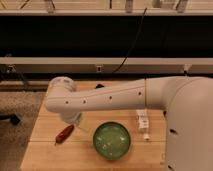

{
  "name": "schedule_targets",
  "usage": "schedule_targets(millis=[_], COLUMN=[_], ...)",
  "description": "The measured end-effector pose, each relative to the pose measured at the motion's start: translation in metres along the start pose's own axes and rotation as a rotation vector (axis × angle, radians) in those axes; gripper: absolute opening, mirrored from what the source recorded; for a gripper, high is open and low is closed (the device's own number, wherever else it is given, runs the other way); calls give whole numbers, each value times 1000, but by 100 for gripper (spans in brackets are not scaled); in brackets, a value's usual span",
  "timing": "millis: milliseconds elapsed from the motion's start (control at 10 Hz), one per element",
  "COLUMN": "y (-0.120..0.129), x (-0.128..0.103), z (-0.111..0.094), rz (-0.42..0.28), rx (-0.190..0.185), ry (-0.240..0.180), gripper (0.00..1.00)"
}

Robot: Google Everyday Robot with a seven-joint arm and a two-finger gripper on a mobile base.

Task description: Drag the pepper across the table

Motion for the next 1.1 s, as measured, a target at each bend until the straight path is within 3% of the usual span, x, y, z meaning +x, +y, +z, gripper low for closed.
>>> schedule_targets(millis=[300, 1100], y=[-13, -24], x=[-19, -38], z=[19, 51], rz=[-60, -180], rx=[-10, -47], ry=[-7, -5], gripper=[80, 80])
